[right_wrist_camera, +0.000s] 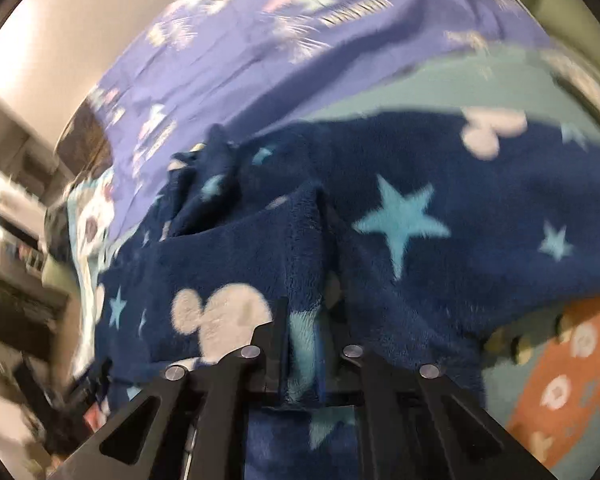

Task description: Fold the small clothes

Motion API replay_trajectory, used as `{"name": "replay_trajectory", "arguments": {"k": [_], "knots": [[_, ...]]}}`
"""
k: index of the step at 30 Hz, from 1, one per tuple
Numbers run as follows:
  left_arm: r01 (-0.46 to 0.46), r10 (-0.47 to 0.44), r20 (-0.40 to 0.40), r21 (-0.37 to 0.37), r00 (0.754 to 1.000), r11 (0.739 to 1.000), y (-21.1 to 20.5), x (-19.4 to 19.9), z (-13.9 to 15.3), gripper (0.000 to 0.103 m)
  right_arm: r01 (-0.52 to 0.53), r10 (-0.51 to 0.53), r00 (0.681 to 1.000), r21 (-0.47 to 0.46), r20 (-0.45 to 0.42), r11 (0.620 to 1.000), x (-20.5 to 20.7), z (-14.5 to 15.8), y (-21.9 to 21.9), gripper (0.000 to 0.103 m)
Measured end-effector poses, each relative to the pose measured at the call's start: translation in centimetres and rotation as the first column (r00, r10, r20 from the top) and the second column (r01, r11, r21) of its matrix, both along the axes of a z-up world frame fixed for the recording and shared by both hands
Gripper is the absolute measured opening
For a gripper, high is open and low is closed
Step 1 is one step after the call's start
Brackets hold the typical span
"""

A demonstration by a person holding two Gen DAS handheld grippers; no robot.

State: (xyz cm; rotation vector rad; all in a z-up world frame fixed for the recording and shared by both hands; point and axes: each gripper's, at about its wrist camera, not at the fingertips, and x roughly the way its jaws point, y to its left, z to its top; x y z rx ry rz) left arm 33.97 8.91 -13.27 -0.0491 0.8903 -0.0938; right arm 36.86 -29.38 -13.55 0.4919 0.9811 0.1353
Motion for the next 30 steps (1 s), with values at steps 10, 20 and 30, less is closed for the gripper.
{"name": "replay_trajectory", "arguments": {"k": [10,20,30], "knots": [[-0.013,0.013,0.003,-0.036,1.0,0.999,1.4,-1.5,0.6,0.064,0.028,-0.026,1.0,-0.166,0.015,0.986,-2.7,-0.5,-1.8,0.01],[-0.033,0.033,-0.013,0.055,0.999,0.998,0.1,-1.9,0.6,0.072,-0.056,0.057,0.998,-0.039,0.024,0.998,-4.0,1.5,-0.1,0.061],[-0.096,0.091,0.097,0.048,0.991,0.994,0.1,-3.9,4.4,0.071,0.013,-0.013,1.0,-0.076,-0.006,0.997,-6.6,1.8,-3.5,0.042]]}}
